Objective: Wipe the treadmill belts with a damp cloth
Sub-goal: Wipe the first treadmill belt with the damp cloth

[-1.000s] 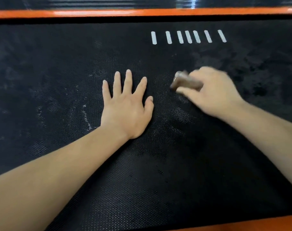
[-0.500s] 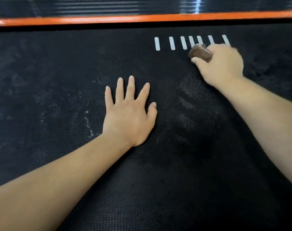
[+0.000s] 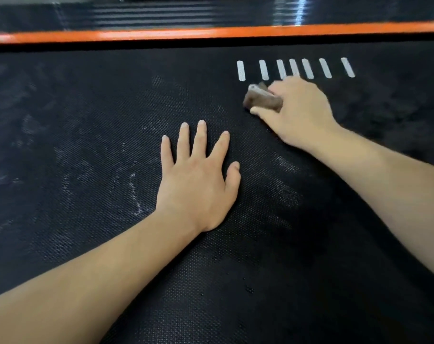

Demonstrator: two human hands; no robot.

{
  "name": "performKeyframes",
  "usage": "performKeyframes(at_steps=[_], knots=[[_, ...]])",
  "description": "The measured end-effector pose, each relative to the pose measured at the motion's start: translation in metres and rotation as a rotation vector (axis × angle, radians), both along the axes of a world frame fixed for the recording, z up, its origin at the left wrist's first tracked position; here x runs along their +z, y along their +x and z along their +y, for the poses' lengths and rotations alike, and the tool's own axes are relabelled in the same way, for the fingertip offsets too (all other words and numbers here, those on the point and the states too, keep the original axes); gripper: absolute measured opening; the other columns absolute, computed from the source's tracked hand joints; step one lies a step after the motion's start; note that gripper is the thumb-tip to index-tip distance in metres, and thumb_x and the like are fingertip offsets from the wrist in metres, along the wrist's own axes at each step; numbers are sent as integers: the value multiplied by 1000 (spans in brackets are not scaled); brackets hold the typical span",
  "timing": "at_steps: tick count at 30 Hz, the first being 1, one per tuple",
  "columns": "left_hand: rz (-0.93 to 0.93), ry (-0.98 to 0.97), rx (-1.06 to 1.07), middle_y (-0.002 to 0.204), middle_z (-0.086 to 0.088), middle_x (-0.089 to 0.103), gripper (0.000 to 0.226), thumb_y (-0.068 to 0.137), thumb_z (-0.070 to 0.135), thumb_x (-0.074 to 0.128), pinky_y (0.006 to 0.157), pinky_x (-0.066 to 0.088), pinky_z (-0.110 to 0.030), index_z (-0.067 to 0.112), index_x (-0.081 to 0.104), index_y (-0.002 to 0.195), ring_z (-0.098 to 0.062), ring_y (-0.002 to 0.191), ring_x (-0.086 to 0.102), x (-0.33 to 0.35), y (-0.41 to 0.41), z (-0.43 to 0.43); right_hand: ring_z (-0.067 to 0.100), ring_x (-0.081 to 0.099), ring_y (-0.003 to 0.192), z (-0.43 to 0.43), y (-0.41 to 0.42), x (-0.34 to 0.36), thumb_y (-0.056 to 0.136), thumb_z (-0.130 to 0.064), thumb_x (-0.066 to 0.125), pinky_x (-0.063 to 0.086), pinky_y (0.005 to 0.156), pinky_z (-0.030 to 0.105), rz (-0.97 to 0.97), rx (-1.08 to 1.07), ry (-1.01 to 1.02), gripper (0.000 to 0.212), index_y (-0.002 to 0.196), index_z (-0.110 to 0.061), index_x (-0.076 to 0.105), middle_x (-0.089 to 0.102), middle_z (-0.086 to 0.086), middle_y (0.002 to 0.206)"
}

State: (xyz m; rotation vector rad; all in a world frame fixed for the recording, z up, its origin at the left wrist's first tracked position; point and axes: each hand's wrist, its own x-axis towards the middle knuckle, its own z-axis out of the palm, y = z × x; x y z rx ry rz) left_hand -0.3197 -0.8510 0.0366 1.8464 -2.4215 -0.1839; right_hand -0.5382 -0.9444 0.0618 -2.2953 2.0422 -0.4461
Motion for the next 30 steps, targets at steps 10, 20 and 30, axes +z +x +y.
performKeyframes(at_steps=[10, 20, 30], knots=[[4, -3, -14, 174, -8, 5, 69, 101, 60, 11, 126, -4, -58, 34, 13, 164, -34, 159, -6, 1, -1, 2, 34, 63, 94, -49, -22, 6, 88, -61, 59, 47, 76, 39, -34, -220, -78, 43, 86, -19, 63, 68, 7, 94], [5, 2, -26, 174, -8, 2, 69, 100, 60, 8, 126, -6, -59, 34, 10, 165, -34, 159, -9, 1, 0, 3, 35, 64, 99, -86, -32, 12, 89, -57, 62, 48, 83, 40, -61, -364, -98, 41, 92, -17, 64, 70, 11, 102], [12, -8, -29, 174, -8, 1, 68, 101, 60, 11, 126, -6, -59, 34, 11, 164, -34, 159, -10, 0, 0, 2, 38, 64, 108, -110, -51, 21, 90, -57, 65, 51, 89, 43, -31, -517, -39, 47, 111, -15, 69, 70, 15, 112]])
